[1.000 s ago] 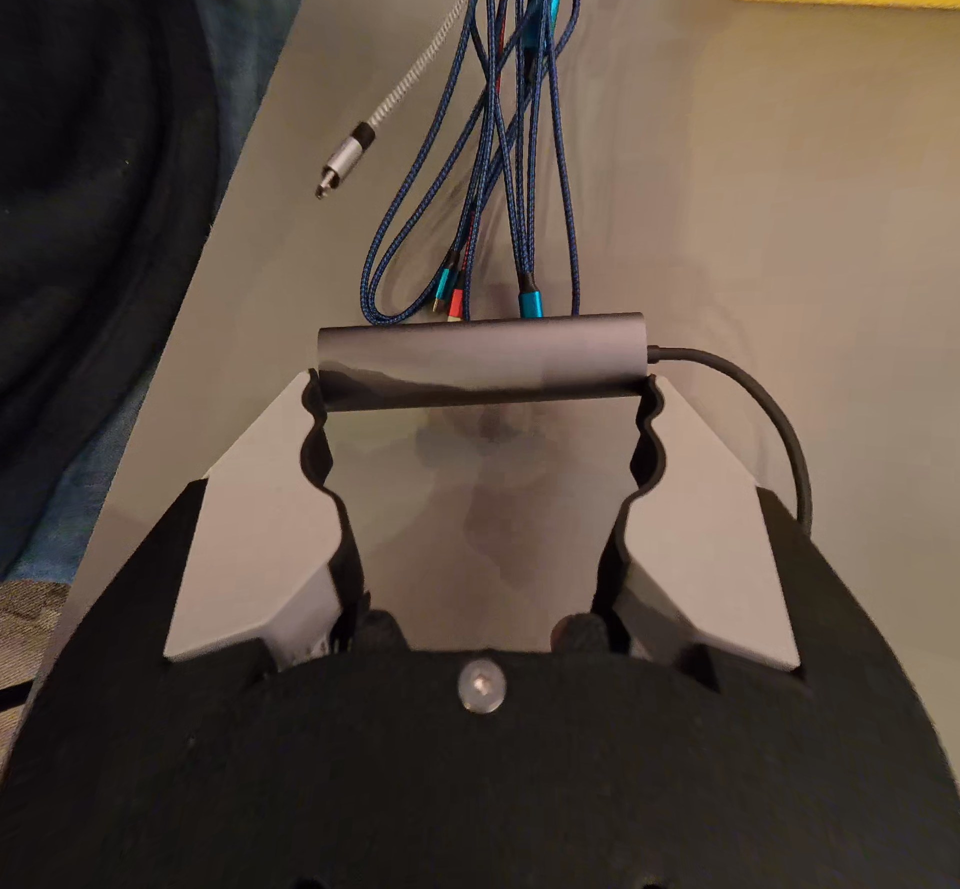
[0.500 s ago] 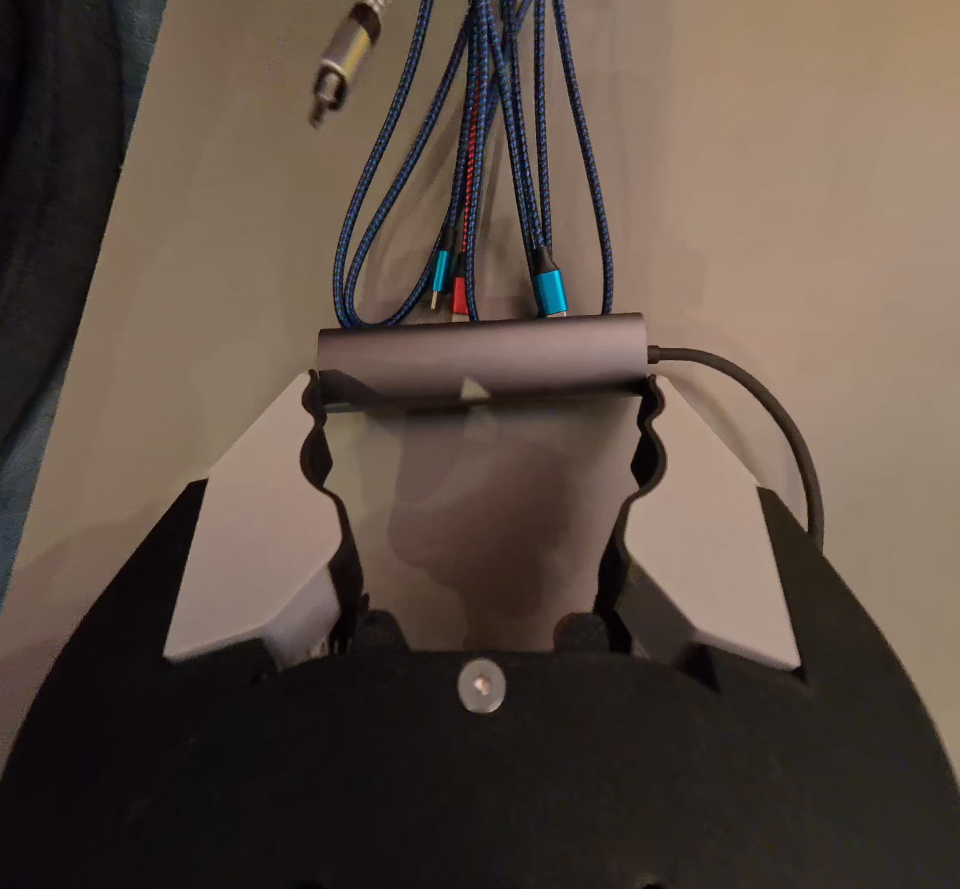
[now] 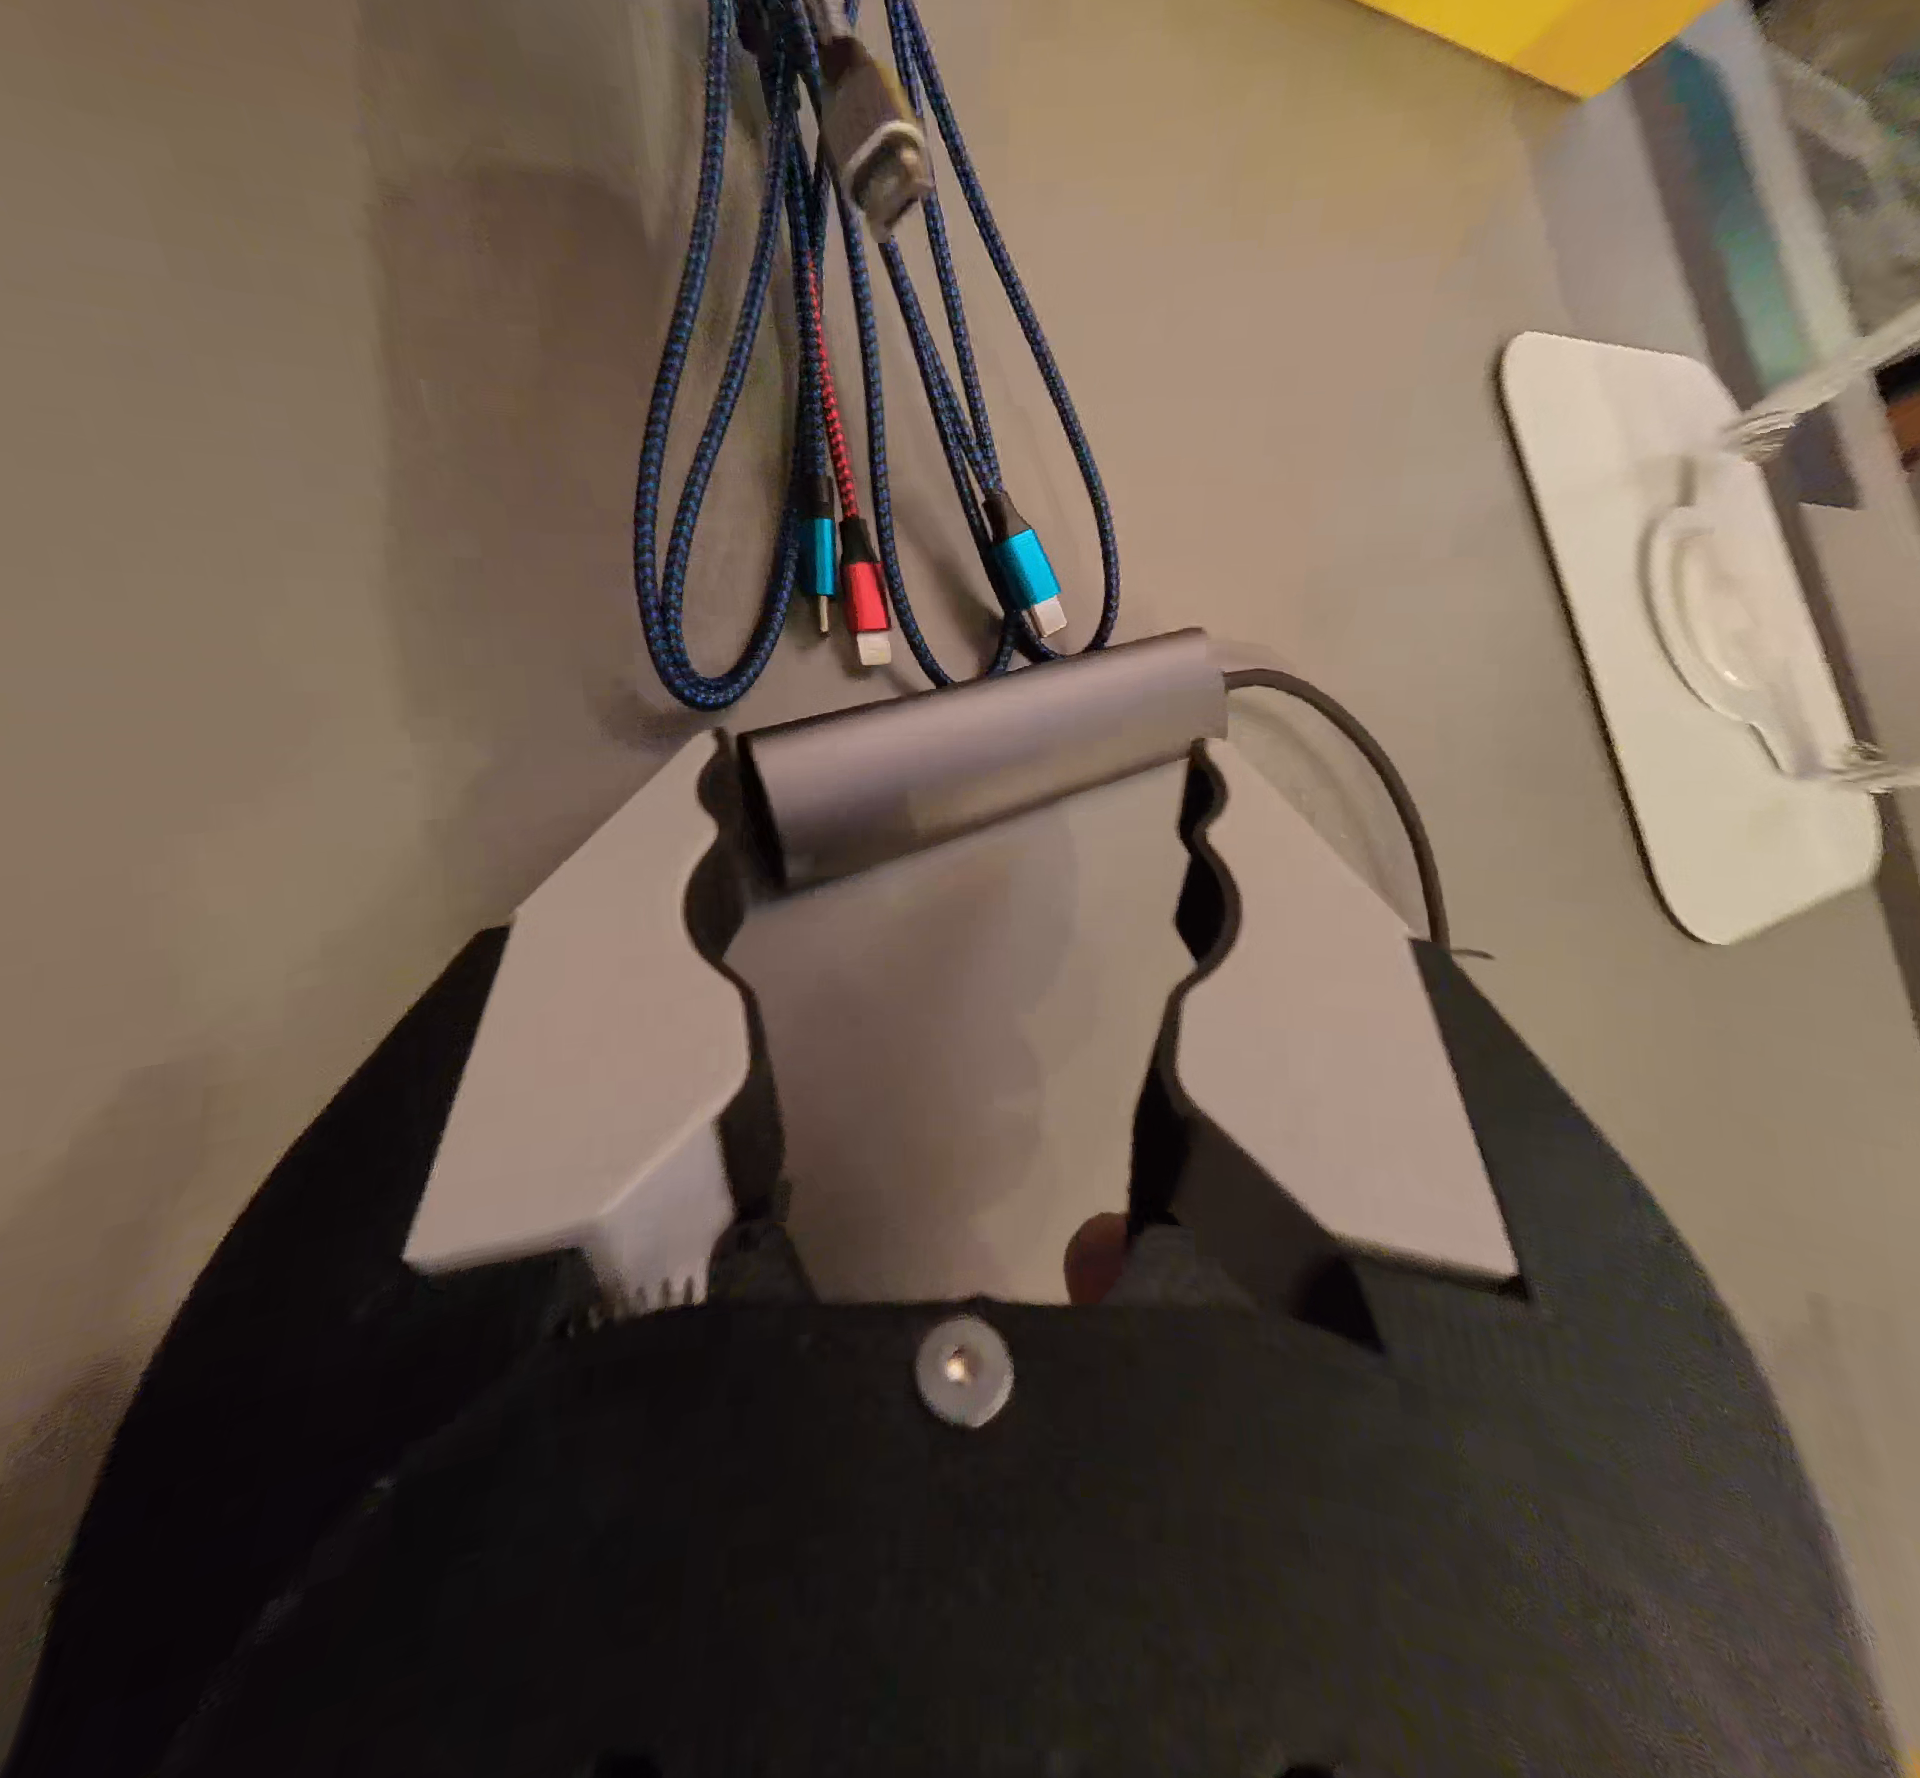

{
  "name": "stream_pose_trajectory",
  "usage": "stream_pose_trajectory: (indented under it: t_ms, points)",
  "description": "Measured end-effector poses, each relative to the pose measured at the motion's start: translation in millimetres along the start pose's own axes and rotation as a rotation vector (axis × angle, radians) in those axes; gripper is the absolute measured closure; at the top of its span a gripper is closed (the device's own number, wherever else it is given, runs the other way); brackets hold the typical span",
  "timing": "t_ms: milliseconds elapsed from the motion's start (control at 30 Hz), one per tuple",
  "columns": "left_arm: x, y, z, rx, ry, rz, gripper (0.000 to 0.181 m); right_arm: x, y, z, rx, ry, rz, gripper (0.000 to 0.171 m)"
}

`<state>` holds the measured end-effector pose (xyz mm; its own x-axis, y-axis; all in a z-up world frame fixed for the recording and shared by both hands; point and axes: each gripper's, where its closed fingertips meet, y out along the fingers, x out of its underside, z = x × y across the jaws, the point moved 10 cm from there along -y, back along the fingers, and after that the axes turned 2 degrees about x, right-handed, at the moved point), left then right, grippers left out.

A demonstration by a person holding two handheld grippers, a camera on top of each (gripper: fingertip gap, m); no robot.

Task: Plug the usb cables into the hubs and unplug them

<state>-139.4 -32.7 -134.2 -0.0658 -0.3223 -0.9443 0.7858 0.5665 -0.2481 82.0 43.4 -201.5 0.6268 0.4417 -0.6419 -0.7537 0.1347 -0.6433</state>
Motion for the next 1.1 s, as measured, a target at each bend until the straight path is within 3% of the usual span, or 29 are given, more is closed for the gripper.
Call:
stream_pose_trajectory:
  t_ms: [133,233,533,567,767,1100]
  points:
    - [-1,0,1,0.002,0.003,0.001,0.168,9,-2,-12,0.171,-0.056,-0.002,0.131]
    - [-2,1,3,0.003,0.007,0.000,0.168,14,0,-19,0.239,-0.096,-0.008,0.151]
    - [-3,3,5,-0.002,0.013,0.000,0.168,12,-12,-15,0.357,-0.101,0.056,0.158]
    - [-3,3,5,-0.005,0.013,0.001,0.168,10,-15,-14,0.345,-0.094,0.060,0.171]
    - [-4,7,4,-0.006,0.023,-0.008,0.168,1,-38,3,0.346,-0.063,0.087,0.171]
    - [-3,8,6,-0.008,0.037,-0.022,0.168,7,-24,-8,0.354,-0.104,0.015,0.161]
